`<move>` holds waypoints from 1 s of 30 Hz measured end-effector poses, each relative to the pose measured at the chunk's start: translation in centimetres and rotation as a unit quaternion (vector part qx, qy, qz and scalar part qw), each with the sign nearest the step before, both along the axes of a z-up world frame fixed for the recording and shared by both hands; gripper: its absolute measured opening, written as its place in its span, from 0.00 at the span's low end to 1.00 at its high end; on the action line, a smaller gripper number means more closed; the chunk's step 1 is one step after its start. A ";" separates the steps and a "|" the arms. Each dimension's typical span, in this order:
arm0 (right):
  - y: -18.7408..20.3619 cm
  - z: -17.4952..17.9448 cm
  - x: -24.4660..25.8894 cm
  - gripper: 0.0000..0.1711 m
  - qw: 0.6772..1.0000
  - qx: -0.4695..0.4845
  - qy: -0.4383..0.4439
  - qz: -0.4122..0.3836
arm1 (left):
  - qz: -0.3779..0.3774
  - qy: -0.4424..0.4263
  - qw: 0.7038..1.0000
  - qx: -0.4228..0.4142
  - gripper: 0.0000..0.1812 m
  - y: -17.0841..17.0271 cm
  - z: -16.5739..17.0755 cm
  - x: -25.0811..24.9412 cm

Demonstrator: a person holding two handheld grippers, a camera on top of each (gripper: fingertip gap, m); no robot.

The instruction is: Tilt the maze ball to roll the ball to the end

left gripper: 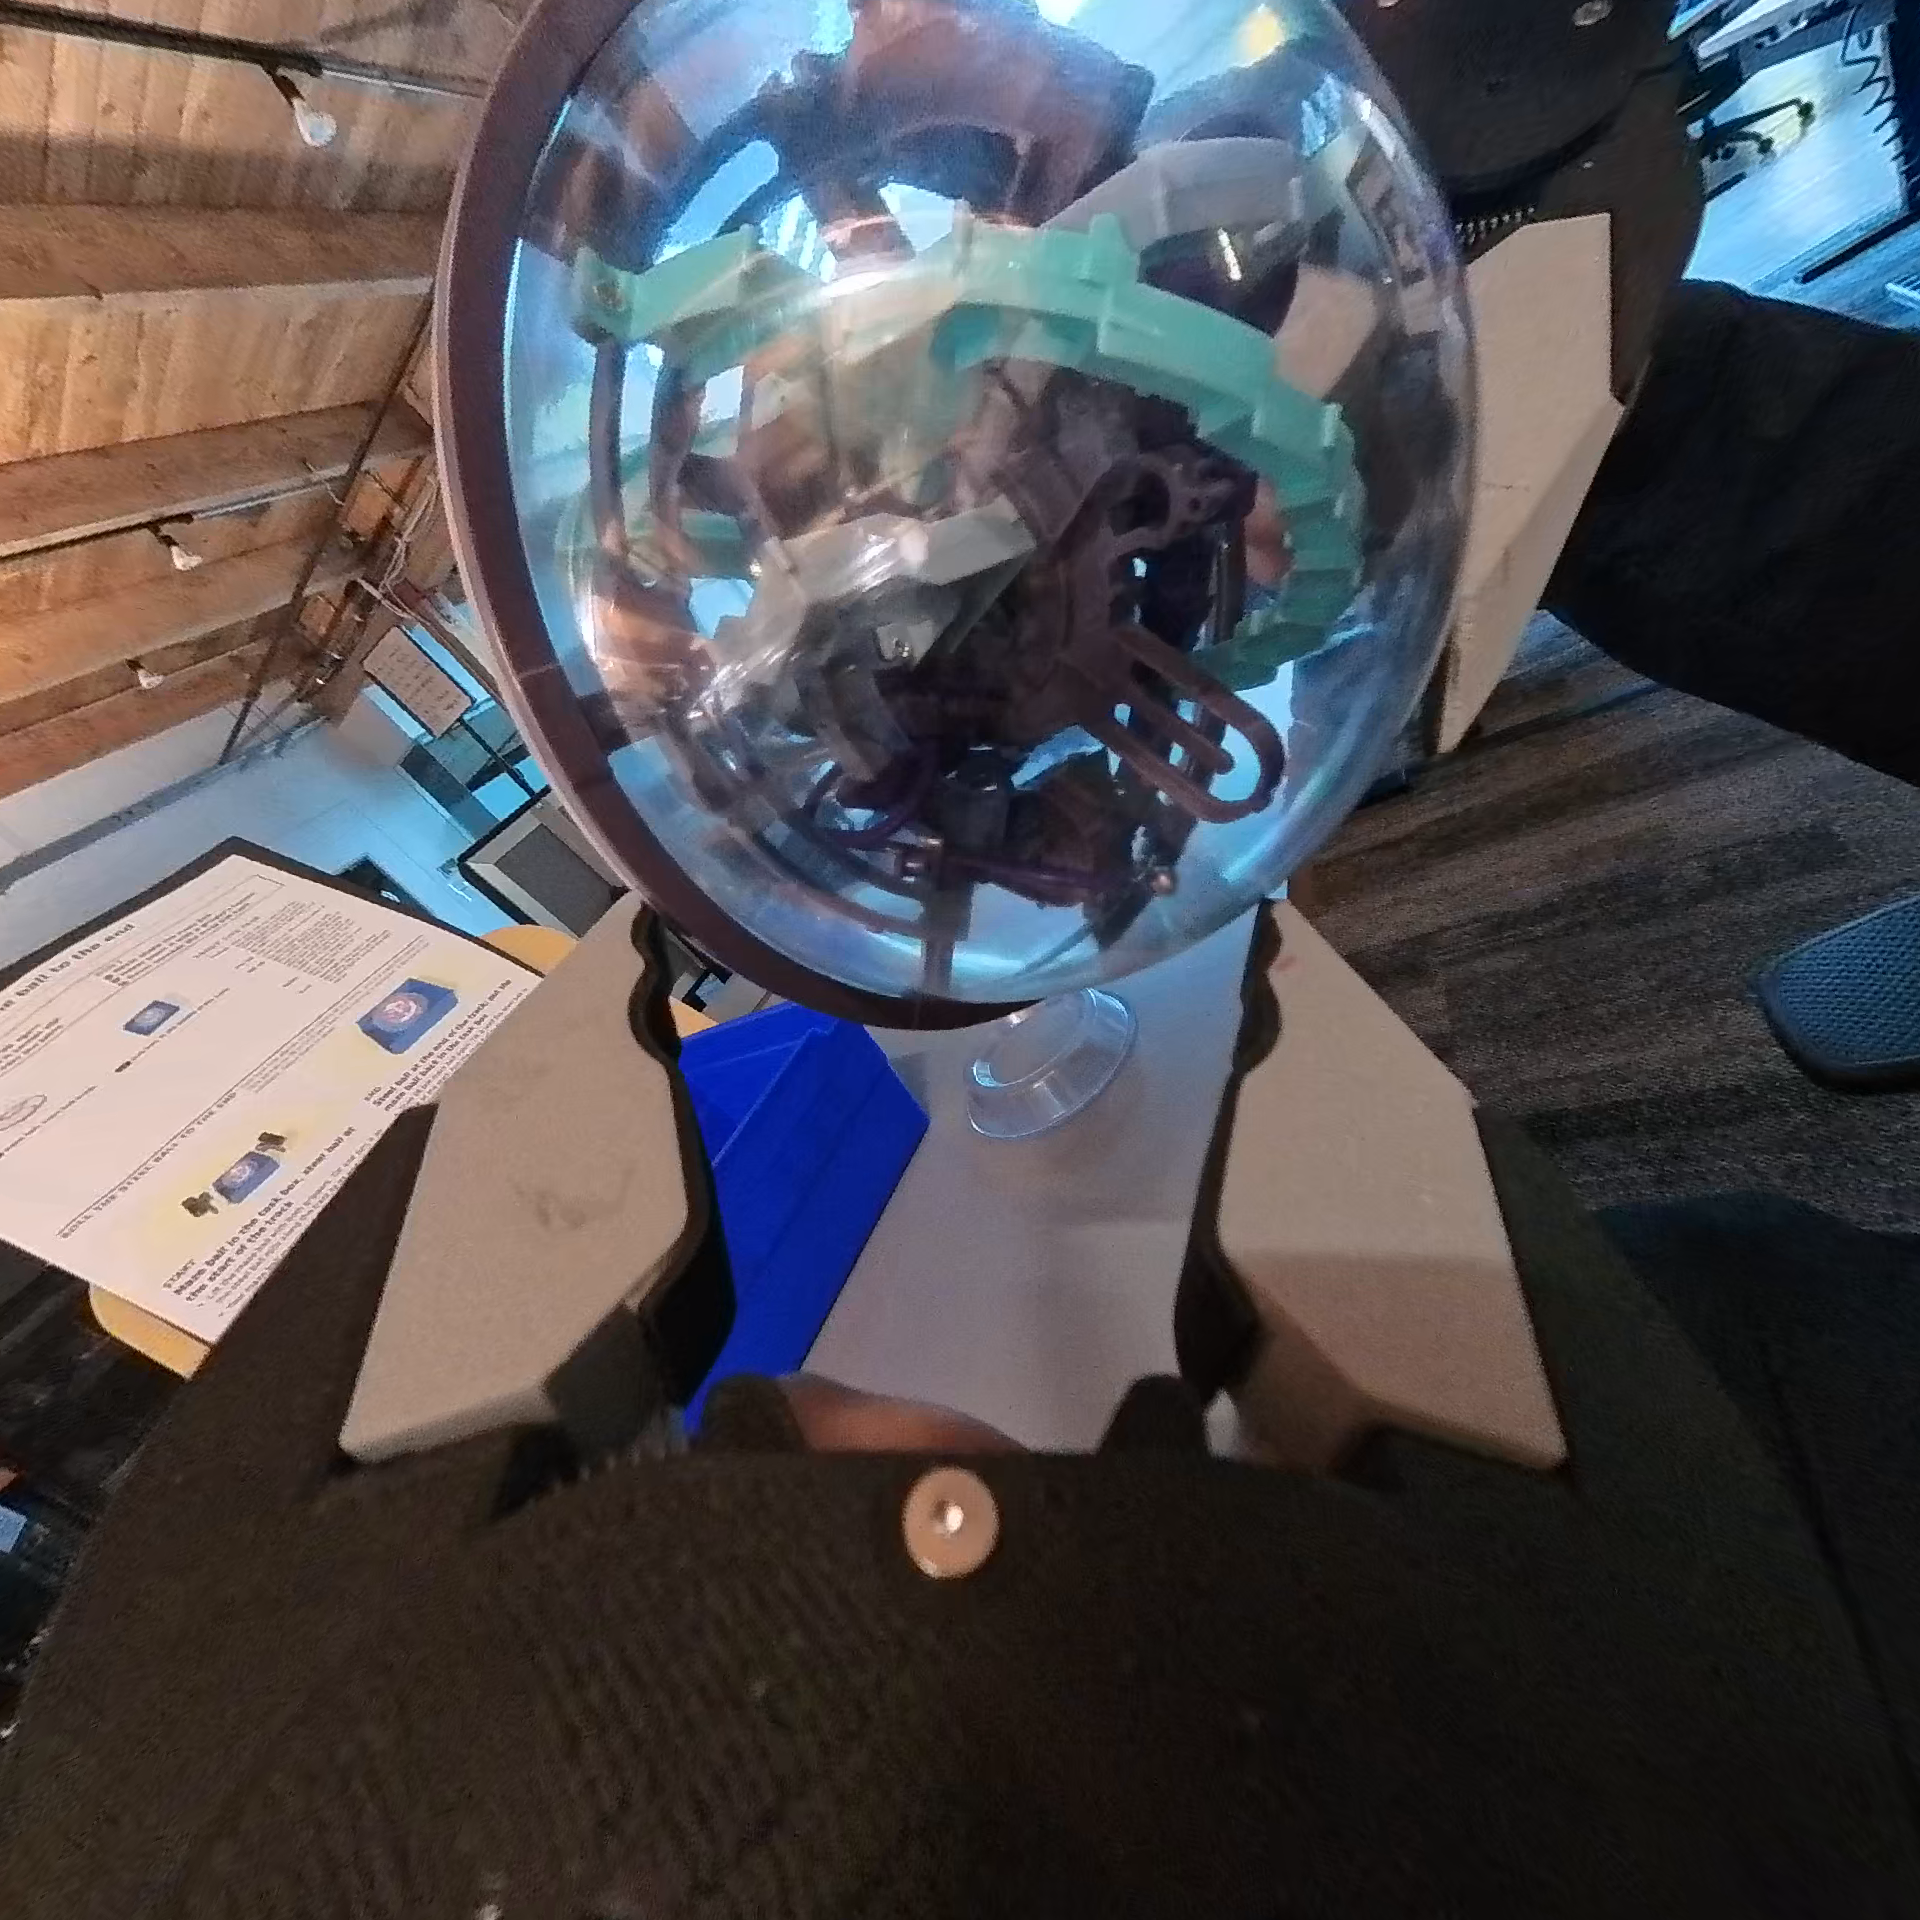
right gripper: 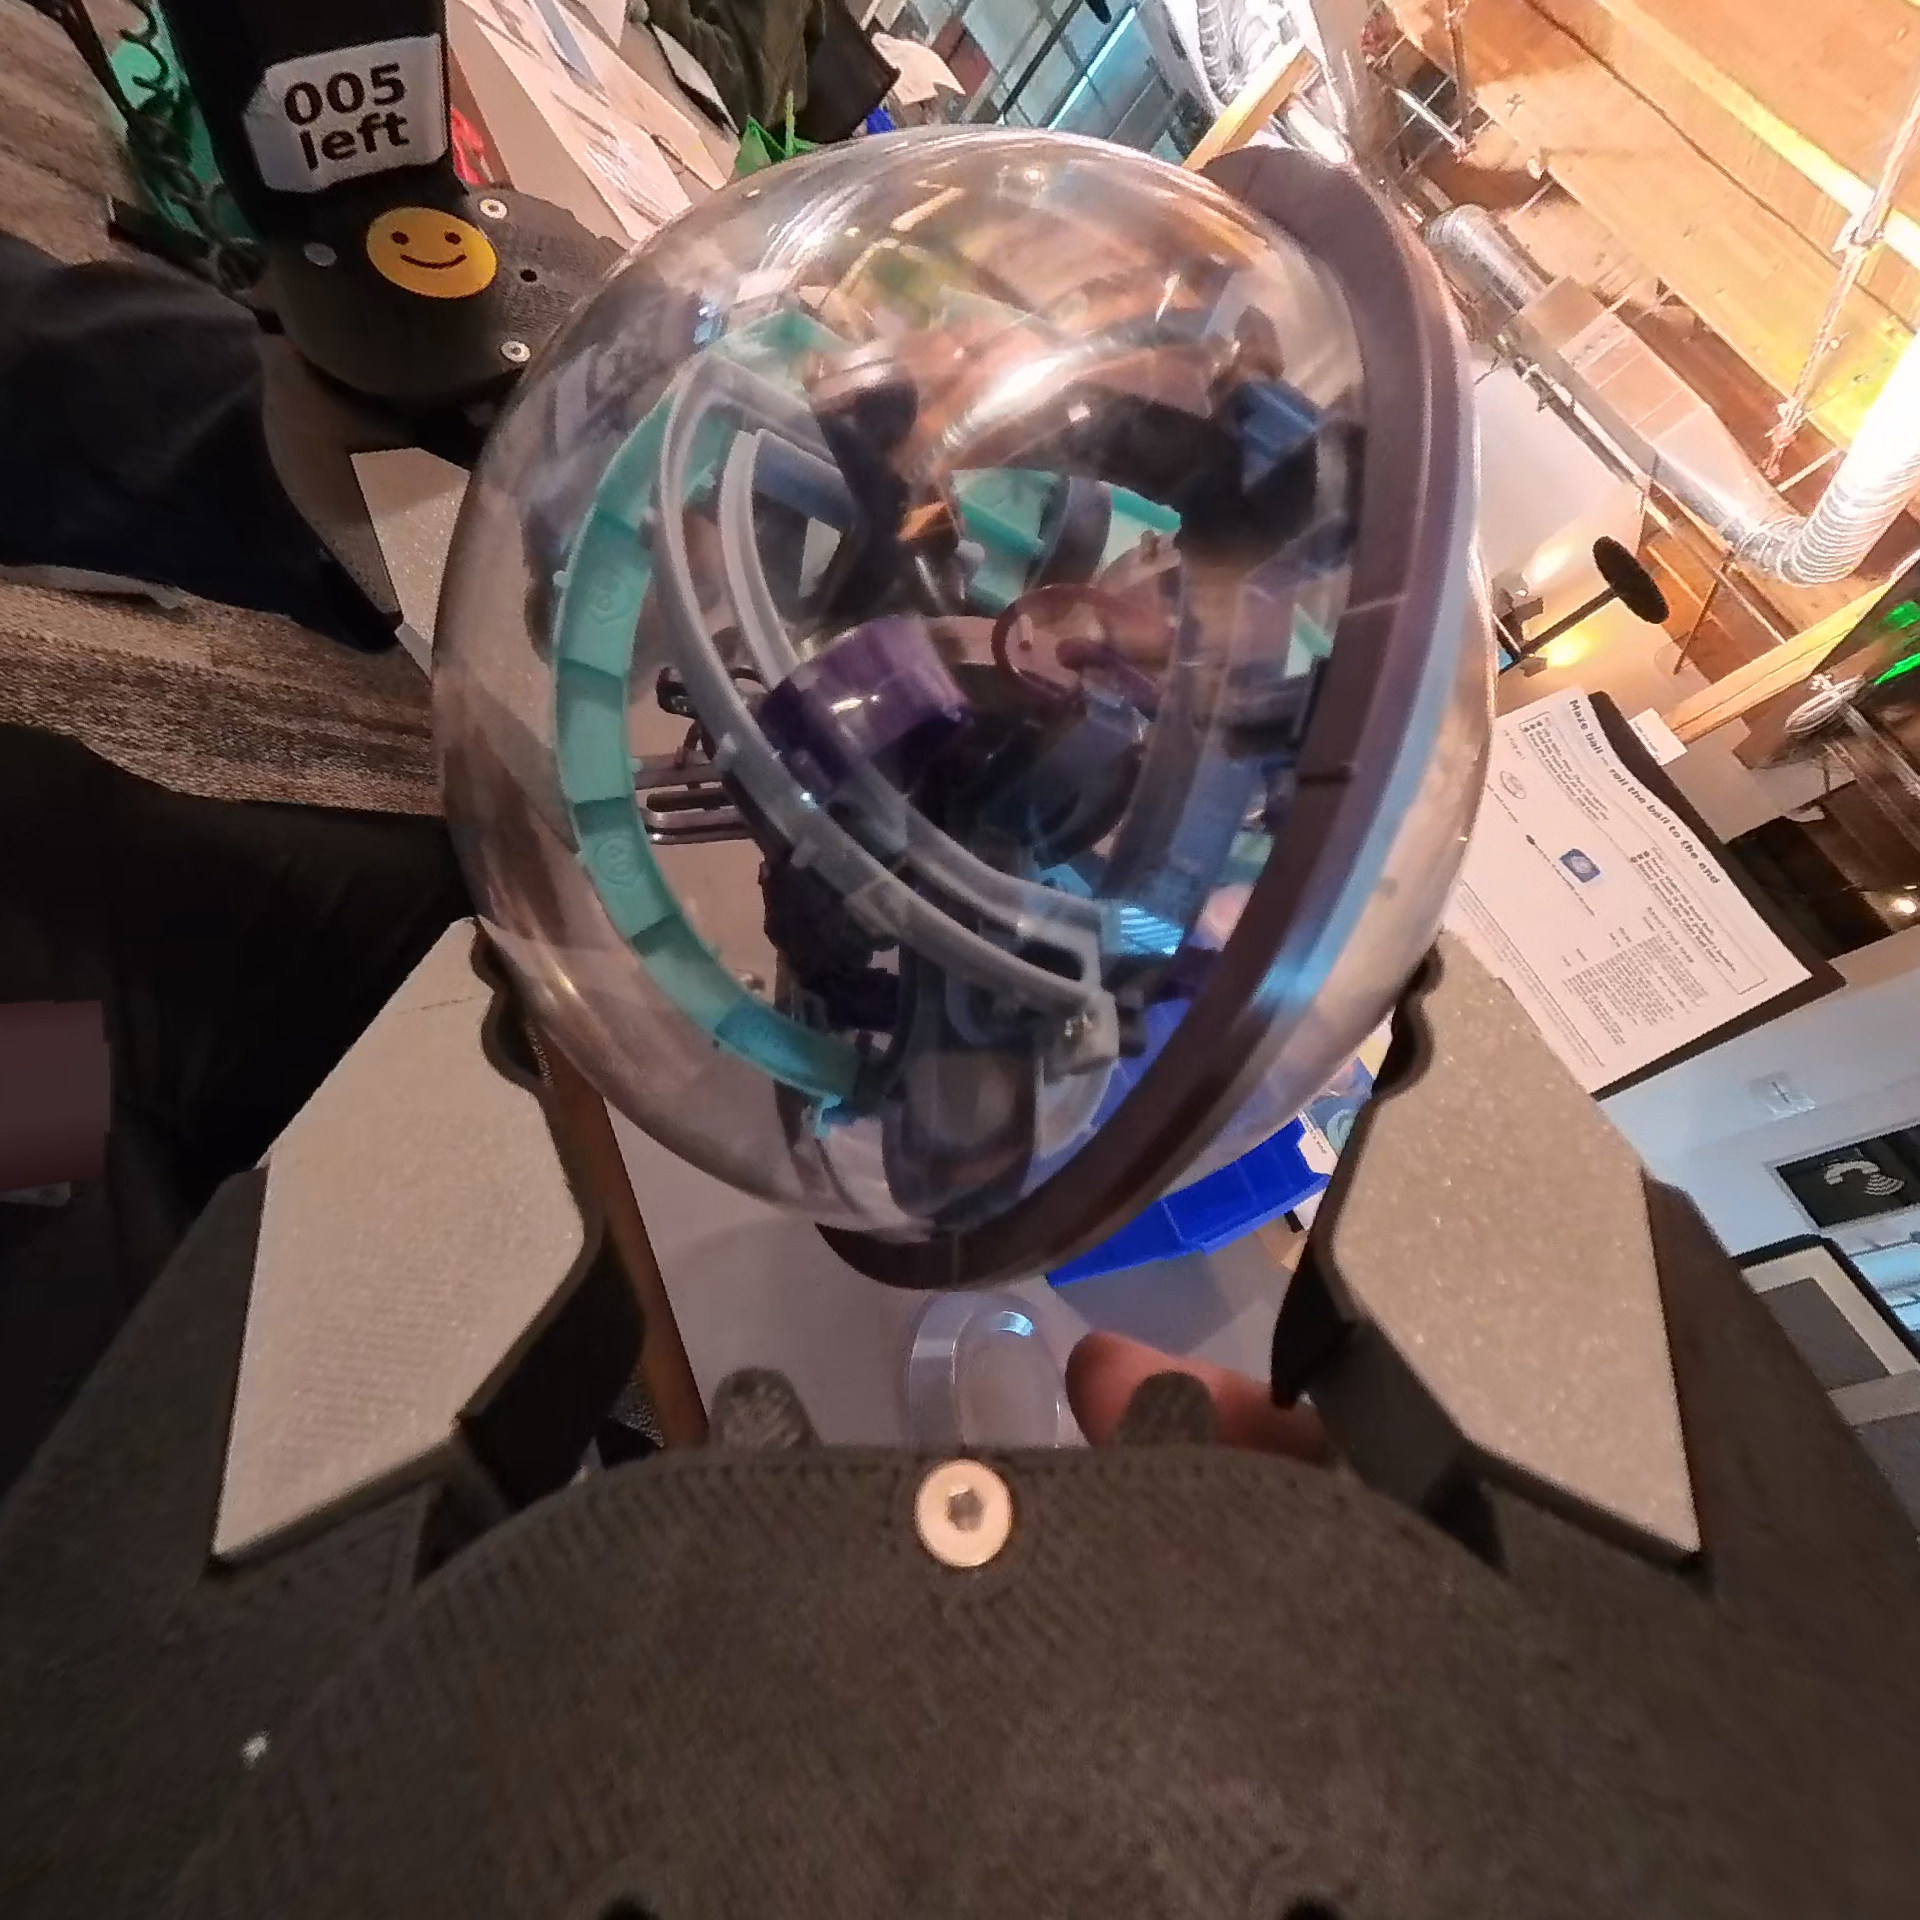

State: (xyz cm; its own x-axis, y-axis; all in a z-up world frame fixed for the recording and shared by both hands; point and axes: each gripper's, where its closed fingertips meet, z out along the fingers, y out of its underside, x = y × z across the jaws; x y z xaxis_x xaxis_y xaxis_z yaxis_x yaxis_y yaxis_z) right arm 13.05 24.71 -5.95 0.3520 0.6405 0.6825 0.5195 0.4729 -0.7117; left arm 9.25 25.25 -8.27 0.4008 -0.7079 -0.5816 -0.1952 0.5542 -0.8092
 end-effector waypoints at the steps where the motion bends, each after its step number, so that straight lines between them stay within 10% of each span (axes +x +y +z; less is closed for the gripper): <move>1: 0.0 0.0 0.0 0.92 1.000 -0.001 0.000 0.000 | 0.000 0.000 1.000 0.000 0.60 0.0 0.0 0.0; 30: 1.6 -1.9 0.7 0.92 0.999 -0.051 -0.011 -0.016 | 0.022 0.030 0.999 -0.035 0.60 1.3 -1.4 0.2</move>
State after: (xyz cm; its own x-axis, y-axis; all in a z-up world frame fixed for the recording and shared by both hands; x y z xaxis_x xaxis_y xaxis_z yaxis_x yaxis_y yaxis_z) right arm 13.76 26.32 -7.85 0.3583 0.6960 0.6223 0.5490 0.3820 -0.7434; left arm 9.46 26.57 -9.67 0.3989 -0.7299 -0.5551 -0.2671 0.4866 -0.8318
